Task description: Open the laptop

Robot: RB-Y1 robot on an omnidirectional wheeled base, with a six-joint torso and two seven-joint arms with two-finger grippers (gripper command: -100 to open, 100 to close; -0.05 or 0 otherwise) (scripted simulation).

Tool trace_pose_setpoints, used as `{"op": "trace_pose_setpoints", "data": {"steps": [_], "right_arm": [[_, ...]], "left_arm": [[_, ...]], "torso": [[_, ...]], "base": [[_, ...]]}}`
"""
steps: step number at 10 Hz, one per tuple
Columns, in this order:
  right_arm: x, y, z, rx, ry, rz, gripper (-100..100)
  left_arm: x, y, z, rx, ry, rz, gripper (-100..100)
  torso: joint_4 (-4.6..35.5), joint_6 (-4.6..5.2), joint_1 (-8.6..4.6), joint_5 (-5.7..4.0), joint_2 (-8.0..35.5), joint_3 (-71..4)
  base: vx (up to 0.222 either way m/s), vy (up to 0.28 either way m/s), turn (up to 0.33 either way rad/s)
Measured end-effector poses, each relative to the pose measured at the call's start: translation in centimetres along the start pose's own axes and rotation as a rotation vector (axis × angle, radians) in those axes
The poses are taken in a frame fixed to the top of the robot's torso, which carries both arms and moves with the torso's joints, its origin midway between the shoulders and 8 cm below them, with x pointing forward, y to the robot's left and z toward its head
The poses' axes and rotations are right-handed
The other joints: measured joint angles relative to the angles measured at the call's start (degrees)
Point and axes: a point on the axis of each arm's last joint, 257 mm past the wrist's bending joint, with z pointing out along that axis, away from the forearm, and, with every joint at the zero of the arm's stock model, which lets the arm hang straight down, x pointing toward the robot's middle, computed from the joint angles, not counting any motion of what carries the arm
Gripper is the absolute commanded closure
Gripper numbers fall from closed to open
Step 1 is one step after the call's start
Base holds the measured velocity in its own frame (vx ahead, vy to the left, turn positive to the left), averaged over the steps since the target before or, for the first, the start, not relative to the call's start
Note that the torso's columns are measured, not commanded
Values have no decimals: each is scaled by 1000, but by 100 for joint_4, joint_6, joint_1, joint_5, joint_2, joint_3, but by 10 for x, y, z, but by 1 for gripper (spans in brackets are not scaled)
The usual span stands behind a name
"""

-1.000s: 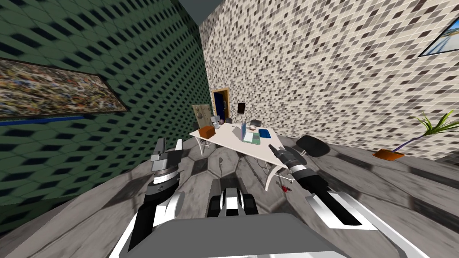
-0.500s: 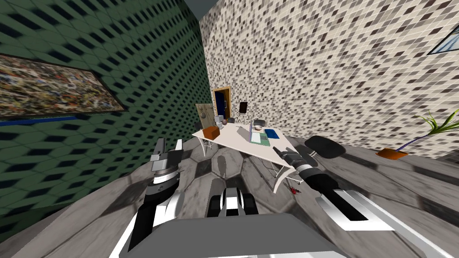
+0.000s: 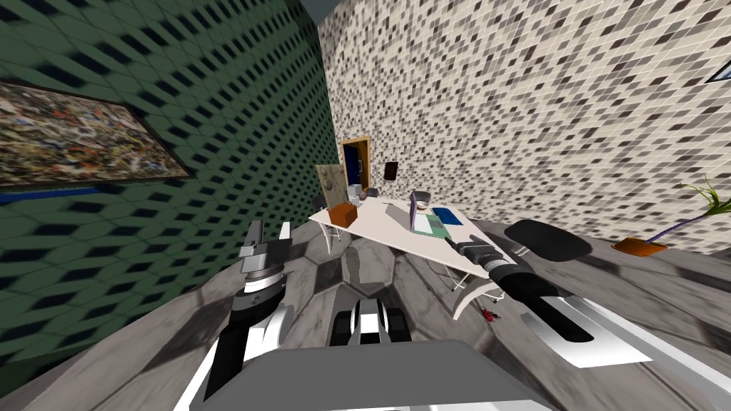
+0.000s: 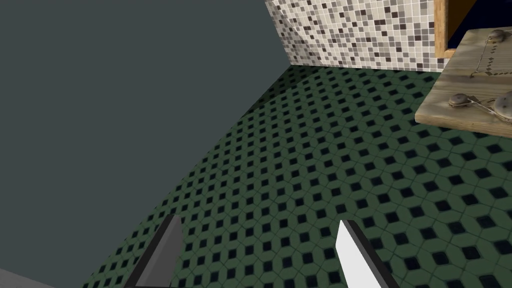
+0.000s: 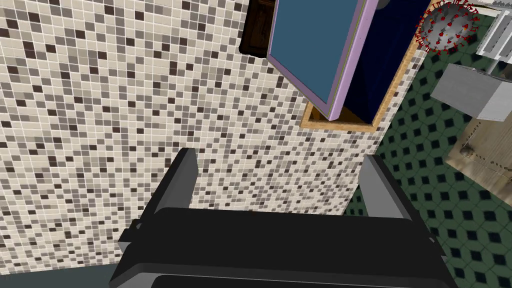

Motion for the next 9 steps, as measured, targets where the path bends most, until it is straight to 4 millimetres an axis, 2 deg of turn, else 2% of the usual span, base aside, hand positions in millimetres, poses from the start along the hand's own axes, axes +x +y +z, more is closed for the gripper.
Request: {"op": "trace_pose_setpoints", "data": {"steps": [3, 6, 8, 9], "right_arm": [[13, -40, 1, 59, 71, -184, -100], [16, -89, 0, 128, 151, -389, -100], [18, -103, 0, 147, 177, -473, -100], [17, -116, 1, 162, 197, -532, -100]], "left_arm": [[0, 0, 0, 0, 0, 0, 0], [0, 0, 0, 0, 0, 0, 0], [0, 0, 0, 0, 0, 0, 0], [0, 0, 0, 0, 0, 0, 0]], "torso": [[-8, -1, 9, 2, -35, -20], [-6, -1, 9, 2, -22, -14], [9, 3, -21, -8, 25, 18], [2, 1, 3, -1, 1, 3]], "base": [[218, 216, -21], [234, 199, -9], [141, 147, -9], [179, 174, -18]]}}
